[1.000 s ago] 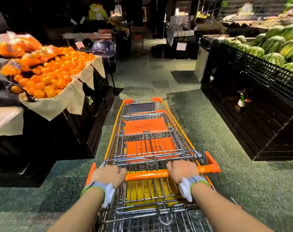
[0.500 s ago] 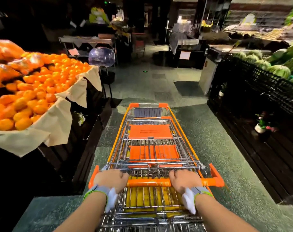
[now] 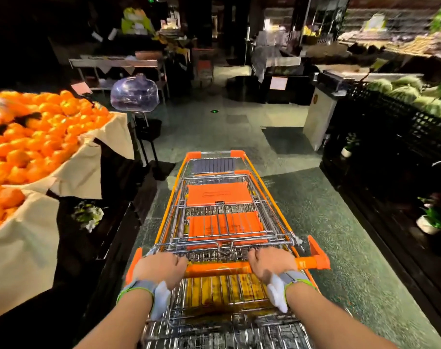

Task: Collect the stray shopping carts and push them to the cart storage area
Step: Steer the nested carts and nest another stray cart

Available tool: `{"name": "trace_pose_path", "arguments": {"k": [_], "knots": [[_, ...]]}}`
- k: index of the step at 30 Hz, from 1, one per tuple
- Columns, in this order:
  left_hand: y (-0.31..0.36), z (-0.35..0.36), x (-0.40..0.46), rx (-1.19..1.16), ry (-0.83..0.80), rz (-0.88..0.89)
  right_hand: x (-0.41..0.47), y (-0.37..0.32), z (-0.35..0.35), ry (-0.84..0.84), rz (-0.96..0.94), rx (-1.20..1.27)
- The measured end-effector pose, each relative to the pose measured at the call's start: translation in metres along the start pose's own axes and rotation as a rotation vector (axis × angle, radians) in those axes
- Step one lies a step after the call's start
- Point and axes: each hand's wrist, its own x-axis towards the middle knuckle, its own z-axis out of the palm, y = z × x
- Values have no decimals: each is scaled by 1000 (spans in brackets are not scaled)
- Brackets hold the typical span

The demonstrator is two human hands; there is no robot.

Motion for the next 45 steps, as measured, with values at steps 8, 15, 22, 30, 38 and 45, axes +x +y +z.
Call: {"name": "trace_pose_path", "arguments": {"k": [8, 15, 22, 30, 38, 45], "knots": [[-39, -74, 146, 50, -69, -19, 160, 22, -80, -32, 28, -9], [-92, -132, 281, 70, -65, -25, 309, 32, -142, -21, -25, -48], [-175, -196, 472, -29, -12, -59, 496, 35, -230, -16, -11, -55], [-249, -262, 630, 30, -51, -33, 664, 35, -299, 45, 51, 68], [-318, -311, 798, -34, -19, -74, 831, 48, -363, 122, 27, 50], [-374, -372, 973, -25, -19, -105, 1016, 72, -438, 148, -38, 8]]}}
